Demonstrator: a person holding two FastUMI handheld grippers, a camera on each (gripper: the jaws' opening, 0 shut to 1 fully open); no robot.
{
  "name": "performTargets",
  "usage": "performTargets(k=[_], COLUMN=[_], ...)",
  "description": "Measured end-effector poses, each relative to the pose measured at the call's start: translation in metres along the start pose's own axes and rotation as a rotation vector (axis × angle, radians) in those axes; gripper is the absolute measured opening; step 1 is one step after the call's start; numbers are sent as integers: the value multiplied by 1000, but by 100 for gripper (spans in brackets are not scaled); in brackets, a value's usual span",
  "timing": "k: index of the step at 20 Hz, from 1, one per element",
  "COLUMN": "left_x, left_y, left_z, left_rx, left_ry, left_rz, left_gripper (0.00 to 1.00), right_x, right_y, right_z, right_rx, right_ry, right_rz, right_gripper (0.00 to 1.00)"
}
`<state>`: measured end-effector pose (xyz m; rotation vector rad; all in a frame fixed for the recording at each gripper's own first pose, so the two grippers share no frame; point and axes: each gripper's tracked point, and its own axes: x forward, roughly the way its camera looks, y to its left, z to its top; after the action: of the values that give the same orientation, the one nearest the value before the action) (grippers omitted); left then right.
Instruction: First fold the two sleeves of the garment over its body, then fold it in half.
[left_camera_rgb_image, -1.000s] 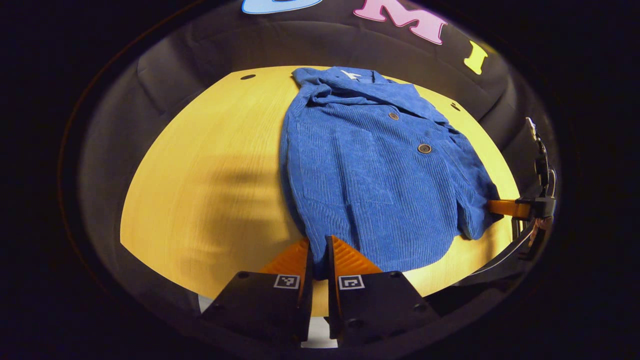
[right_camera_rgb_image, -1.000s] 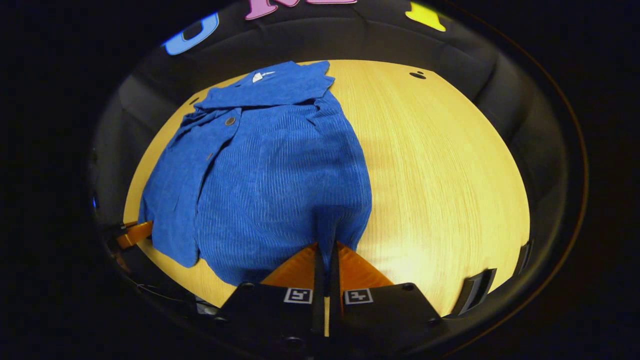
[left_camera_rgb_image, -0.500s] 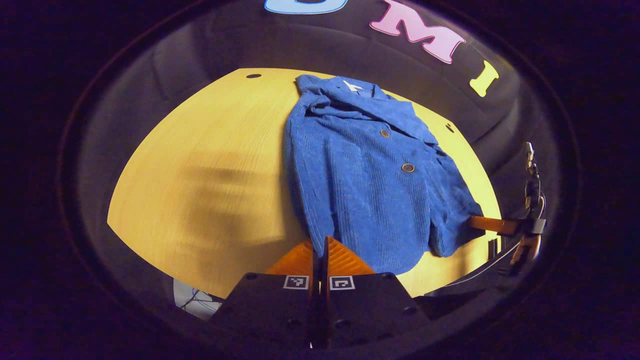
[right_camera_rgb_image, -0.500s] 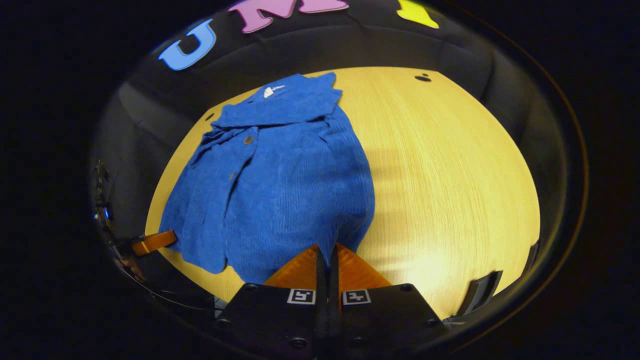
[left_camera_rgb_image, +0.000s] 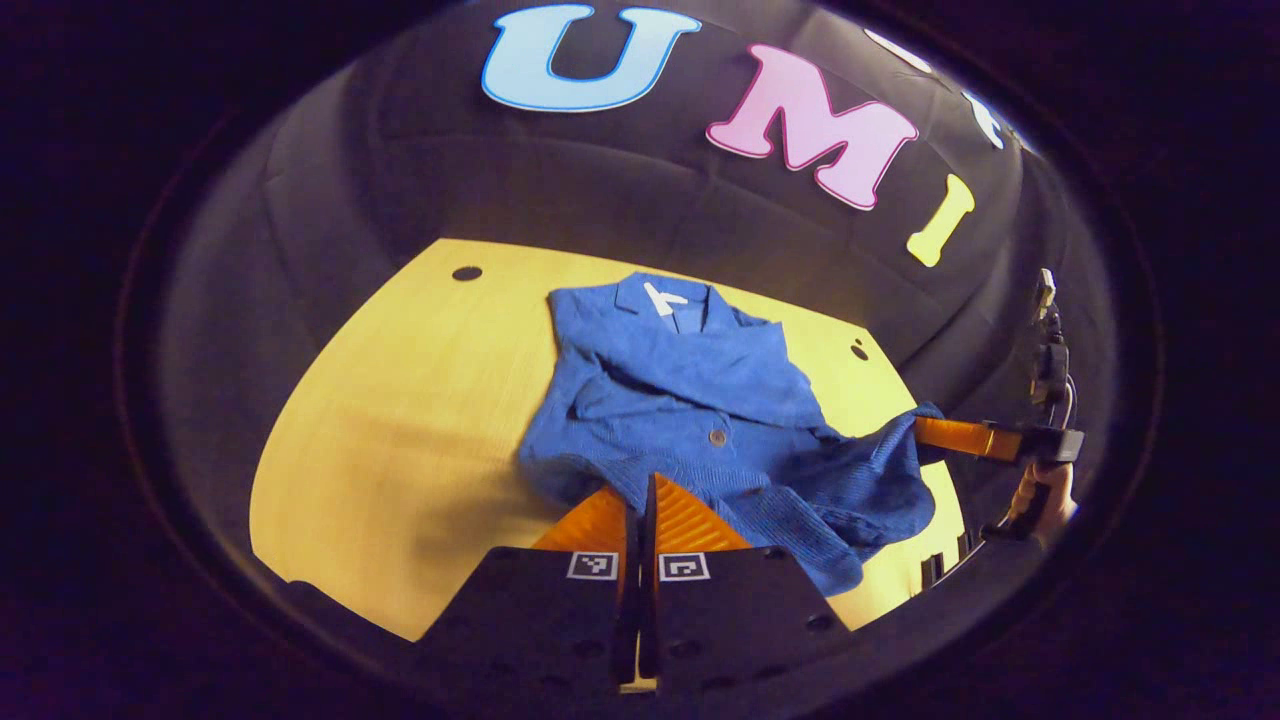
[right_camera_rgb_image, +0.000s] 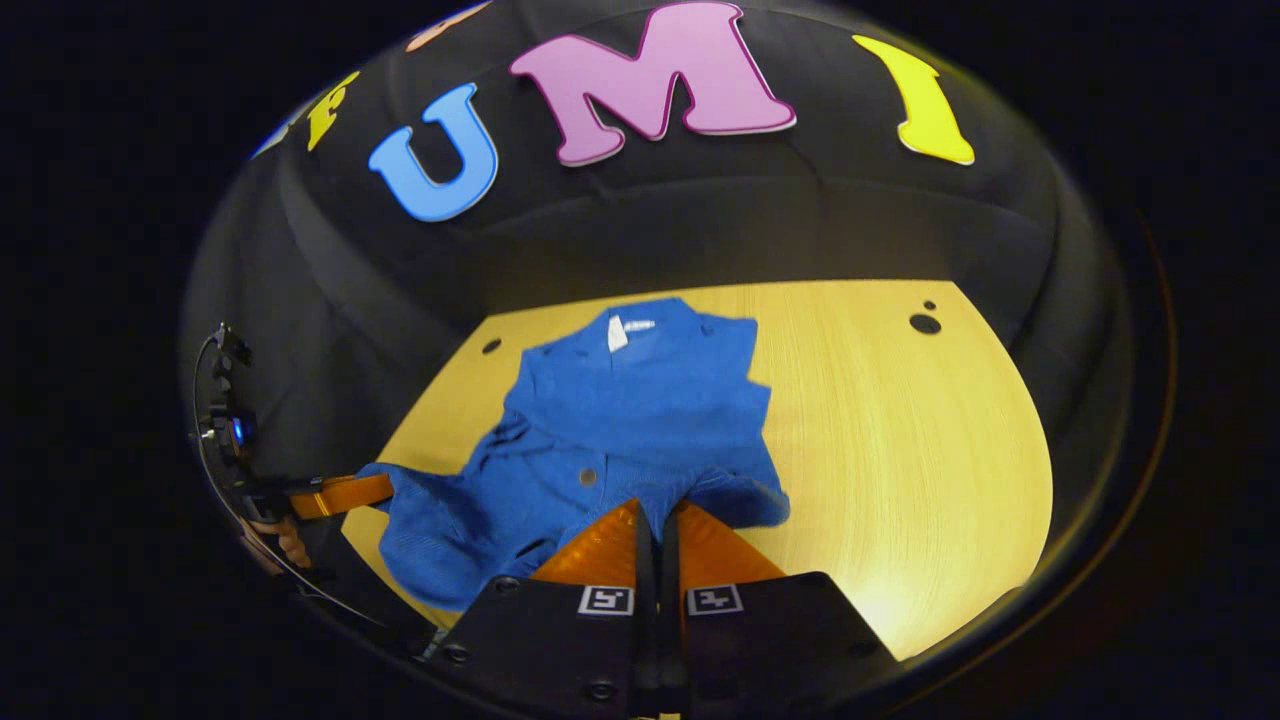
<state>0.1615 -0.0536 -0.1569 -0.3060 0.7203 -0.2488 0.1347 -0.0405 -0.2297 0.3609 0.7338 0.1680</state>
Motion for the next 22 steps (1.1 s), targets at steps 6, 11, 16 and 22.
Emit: performTargets(k=[6, 11, 16, 22], left_x=[67, 168, 284, 289], left_y=[26, 52, 93, 91], left_z=[134, 204, 229, 208], left_rx=[32, 56, 35, 60], left_ry=[-126, -186, -257, -234], left_rz=[24, 45, 122, 176], left_gripper=[0, 0, 0, 87], right_x=[79, 177, 280, 270], right_y=[-12, -40, -101, -122], right_z=[114, 165, 138, 142], right_rx=[-61, -129, -91, -178], right_ry=[-112, -167, -90, -152], right_rz=[-9, -63, -196, -306], right_gripper=[5, 5, 6, 60])
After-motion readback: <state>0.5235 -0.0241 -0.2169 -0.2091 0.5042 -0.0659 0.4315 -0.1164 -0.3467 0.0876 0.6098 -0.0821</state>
